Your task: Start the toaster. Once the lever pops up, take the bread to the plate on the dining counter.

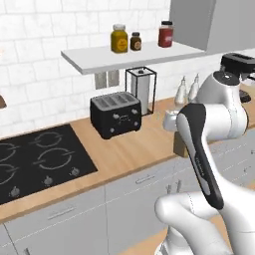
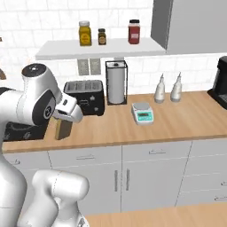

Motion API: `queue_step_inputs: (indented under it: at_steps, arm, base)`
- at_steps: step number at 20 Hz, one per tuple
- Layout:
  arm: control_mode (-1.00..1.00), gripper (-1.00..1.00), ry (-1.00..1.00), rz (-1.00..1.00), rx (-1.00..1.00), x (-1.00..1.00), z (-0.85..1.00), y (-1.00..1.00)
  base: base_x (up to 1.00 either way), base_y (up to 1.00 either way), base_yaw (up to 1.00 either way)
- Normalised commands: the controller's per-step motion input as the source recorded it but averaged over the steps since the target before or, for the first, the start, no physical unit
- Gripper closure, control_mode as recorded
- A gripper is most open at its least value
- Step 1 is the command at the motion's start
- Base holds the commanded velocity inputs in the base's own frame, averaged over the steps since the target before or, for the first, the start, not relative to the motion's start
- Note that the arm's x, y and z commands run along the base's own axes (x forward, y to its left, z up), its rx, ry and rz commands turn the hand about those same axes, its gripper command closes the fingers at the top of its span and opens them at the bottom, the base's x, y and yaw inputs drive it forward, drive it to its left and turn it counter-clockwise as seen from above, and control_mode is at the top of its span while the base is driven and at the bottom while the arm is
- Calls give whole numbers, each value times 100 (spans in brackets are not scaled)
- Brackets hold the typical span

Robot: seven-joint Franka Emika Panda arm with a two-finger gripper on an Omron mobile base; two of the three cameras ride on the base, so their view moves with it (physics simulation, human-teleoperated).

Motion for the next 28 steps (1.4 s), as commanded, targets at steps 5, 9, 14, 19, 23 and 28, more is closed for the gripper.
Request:
queue_step_inputs:
  at_steps: [5,9,14,19,23,28]
  arm:
    - [100,100,0,0,0,0,0,0]
    - [100,100,0,0,0,0,0,0]
    - [100,100,0,0,0,0,0,0]
    - [100,100,0,0,0,0,0,0]
    - [100,100,0,0,0,0,0,0]
    - [100,100,0,0,0,0,0,0]
  base:
    - [-2,0,-93]
    - [-3,-7,-91]
    - [-1,-24,-87]
    - [0,-31,-86]
    - [0,-42,-83]
    - [18,-24,-73]
